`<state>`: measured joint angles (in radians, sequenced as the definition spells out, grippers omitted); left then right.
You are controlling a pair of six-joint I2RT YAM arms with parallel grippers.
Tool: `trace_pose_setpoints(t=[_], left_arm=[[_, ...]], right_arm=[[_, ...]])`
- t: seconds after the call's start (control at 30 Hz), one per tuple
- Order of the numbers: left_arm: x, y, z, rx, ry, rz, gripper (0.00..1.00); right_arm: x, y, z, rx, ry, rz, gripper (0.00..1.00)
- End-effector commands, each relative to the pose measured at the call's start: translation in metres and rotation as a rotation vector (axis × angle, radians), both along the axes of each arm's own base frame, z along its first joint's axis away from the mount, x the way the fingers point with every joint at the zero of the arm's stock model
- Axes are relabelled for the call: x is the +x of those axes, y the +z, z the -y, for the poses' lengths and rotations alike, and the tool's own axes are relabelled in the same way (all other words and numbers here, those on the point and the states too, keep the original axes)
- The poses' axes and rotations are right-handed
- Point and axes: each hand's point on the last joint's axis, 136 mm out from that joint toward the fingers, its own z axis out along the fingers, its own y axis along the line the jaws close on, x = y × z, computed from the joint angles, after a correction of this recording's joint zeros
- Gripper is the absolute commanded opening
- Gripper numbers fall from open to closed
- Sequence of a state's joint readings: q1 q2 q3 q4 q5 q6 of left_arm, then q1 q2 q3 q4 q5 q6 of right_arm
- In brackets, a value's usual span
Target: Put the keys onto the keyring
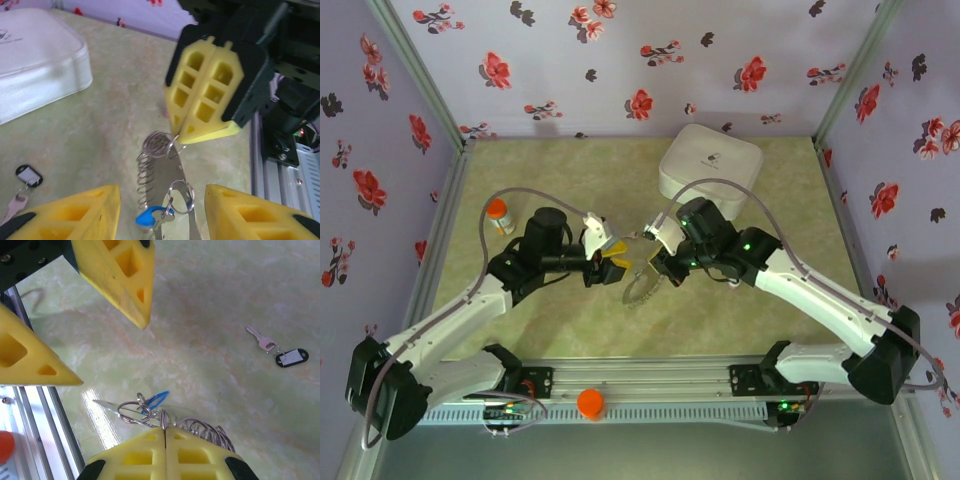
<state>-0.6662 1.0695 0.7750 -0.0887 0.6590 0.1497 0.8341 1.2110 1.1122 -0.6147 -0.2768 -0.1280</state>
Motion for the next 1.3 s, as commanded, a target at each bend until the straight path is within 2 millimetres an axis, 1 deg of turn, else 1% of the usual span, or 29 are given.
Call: trace_pose_setpoints(t=[0.0,0.13,0.23,0.4,0.47,0.63,0.73,0.93,1.07,1.2,1.23,1.27], left_arm=[[-0.006,0.012,0.007,-0.055,-0.096,0.079,0.45],[-0.004,0.009,0.011,-0.063,-0.112,0.097,0.38],[-0.006,0.006,0.015,-0.072,-0.14,0.086,0.34],[-0.019,0.002,0.018,-0.114,-0.21,0.065,0.32],[-0.02,0.001,0.018,-0.124,-0.219,0.058,0.32],[-0.023,0.002,0.019,-0.136,-0.236,0.05,0.25],[-0.023,0.003,0.02,-0.136,-0.238,0.054,0.19],[-0.024,0.004,0.019,-0.139,-0.241,0.052,0.0],[-0.025,0.003,0.019,-0.136,-0.242,0.047,0.0],[-0.027,0.003,0.019,-0.141,-0.245,0.055,0.0],[-0.027,0.005,0.019,-0.149,-0.243,0.065,0.0],[-0.026,0.007,0.019,-0.159,-0.237,0.078,0.0]], right_arm=[[-0.004,0.035,-0.011,0.089,0.091,0.122,0.0],[-0.012,0.037,-0.014,0.102,0.143,0.156,0.0],[-0.017,0.038,-0.016,0.114,0.178,0.168,0.0],[-0.02,0.039,-0.02,0.108,0.212,0.198,0.0],[-0.021,0.039,-0.021,0.104,0.226,0.204,0.0],[-0.024,0.037,-0.025,0.088,0.249,0.207,0.0],[-0.025,0.036,-0.027,0.077,0.259,0.208,0.0],[-0.025,0.035,-0.028,0.058,0.266,0.209,0.0],[-0.028,0.038,-0.031,0.075,0.273,0.208,0.0],[-0.027,0.048,-0.029,0.123,0.241,0.222,0.0],[-0.024,0.052,-0.027,0.146,0.221,0.23,0.03],[-0.023,0.057,-0.024,0.178,0.202,0.228,0.15]])
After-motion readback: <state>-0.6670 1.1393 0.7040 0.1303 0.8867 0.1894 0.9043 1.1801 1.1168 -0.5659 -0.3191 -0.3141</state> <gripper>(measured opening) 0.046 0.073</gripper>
